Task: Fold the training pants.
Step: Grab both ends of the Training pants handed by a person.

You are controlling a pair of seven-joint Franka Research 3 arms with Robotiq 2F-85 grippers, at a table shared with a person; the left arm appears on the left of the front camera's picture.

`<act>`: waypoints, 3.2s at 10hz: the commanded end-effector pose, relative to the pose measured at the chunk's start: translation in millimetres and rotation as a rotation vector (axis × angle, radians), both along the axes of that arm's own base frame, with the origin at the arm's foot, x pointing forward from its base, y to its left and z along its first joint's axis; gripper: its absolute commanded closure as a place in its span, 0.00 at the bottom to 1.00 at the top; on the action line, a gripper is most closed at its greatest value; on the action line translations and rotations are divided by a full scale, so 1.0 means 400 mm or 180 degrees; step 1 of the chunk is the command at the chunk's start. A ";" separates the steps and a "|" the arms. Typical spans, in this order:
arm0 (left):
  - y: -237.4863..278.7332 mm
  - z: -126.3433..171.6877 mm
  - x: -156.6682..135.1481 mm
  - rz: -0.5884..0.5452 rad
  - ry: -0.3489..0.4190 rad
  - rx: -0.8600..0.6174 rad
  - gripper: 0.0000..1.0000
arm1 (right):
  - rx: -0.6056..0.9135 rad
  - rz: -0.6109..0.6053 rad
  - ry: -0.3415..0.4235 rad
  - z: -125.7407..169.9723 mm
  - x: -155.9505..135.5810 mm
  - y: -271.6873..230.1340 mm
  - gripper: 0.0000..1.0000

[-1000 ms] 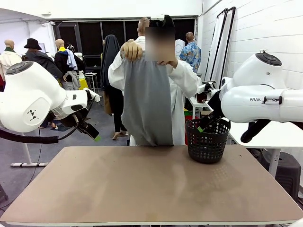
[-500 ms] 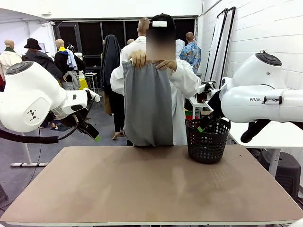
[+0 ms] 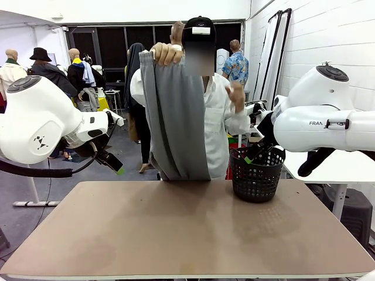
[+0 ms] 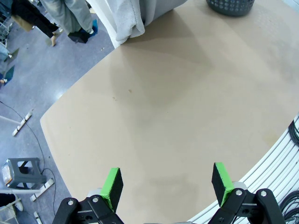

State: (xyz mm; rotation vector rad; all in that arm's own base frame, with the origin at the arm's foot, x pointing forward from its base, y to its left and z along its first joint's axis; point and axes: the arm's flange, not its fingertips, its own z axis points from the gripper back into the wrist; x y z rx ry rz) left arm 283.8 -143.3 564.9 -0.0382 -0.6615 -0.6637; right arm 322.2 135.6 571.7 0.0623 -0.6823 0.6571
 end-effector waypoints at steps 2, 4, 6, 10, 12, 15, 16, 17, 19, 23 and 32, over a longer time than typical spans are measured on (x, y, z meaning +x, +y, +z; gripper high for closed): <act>0.000 0.002 0.002 -0.0003 -0.0040 0.0014 0.00 | 0.0011 0.0001 -0.0029 0.000 0.004 0.002 0.00; 0.000 0.002 0.002 -0.0003 -0.0040 0.0014 0.00 | 0.0011 0.0001 -0.0029 0.000 0.004 0.002 0.00; 0.000 0.002 0.002 -0.0003 -0.0040 0.0014 0.00 | 0.0011 0.0001 -0.0029 0.000 0.004 0.002 0.00; 0.000 0.002 0.002 -0.0003 -0.0040 0.0014 0.00 | 0.0011 0.0001 -0.0029 0.000 0.004 0.002 0.00; 0.000 0.002 0.002 -0.0003 -0.0040 0.0014 0.00 | 0.0011 0.0001 -0.0029 0.000 0.004 0.002 0.00; 0.000 0.002 0.002 -0.0003 -0.0040 0.0014 0.00 | 0.0011 0.0001 -0.0029 0.000 0.004 0.002 0.00; 0.000 0.002 0.002 -0.0003 -0.0040 0.0014 0.00 | 0.0011 0.0001 -0.0029 0.000 0.004 0.002 0.00; 0.000 0.002 0.002 -0.0003 -0.0040 0.0014 0.00 | 0.0011 0.0001 -0.0029 0.000 0.004 0.002 0.00; 0.000 0.000 0.000 0.0000 0.0000 0.0000 0.00 | 0.0000 0.0000 0.0000 0.000 0.000 0.000 0.00; -0.003 0.012 0.018 -0.0489 0.0065 0.0539 0.00 | -0.0294 0.0684 0.0156 0.016 0.021 -0.030 0.00; -0.035 -0.028 0.084 -0.1357 0.0679 0.1323 0.00 | -0.0890 0.1362 0.0282 -0.007 0.046 -0.023 0.00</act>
